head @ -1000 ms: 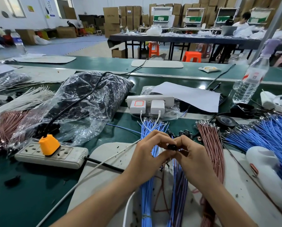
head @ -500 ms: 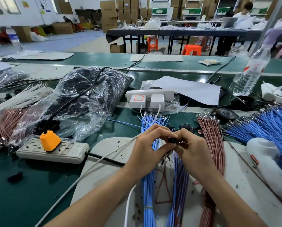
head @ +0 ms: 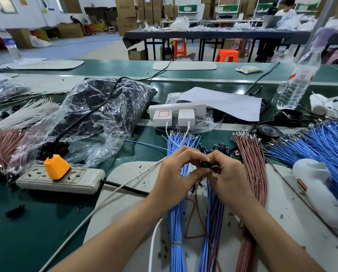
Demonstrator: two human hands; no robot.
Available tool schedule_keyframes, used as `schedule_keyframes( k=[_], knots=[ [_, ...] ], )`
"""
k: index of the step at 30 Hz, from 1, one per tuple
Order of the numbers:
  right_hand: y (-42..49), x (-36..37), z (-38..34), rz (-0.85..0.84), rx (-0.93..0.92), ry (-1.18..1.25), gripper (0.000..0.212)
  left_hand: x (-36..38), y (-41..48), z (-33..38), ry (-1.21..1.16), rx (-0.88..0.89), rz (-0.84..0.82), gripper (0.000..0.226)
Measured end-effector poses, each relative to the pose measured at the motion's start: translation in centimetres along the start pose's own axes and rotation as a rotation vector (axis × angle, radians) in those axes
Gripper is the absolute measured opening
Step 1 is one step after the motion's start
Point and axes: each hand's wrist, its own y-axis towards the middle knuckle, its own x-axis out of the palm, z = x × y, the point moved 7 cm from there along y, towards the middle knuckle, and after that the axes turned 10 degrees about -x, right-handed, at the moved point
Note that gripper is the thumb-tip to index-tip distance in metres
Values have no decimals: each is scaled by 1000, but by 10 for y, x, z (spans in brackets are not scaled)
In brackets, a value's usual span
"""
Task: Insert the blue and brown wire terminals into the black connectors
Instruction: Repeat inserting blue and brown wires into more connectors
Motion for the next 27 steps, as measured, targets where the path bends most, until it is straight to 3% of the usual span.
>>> schedule_keyframes(
  k=[10, 14, 16, 18, 22, 27],
  knots=[
    [2, -8, 14, -30, 145, -17, 22, 2, 3, -13, -24, -138, -28, 26],
    [14, -46, 35, 185, 219, -198, 28, 2, 3, -19, -120, -198, -23, 26],
    [32, -59, 45, 208, 205, -375, 25, 2, 2, -19, -133, -200, -26, 28],
    [58, -54, 62, 30, 210, -554, 25, 2, 3, -19, -148, -200, -21, 29],
    [84, -29, 98, -496, 320, -919, 30, 1, 2, -20, -180, -211, -26, 22],
    [92, -21, 96, -600, 292, -1150, 29, 0, 4, -21, -163, -198, -23, 25]
  ],
)
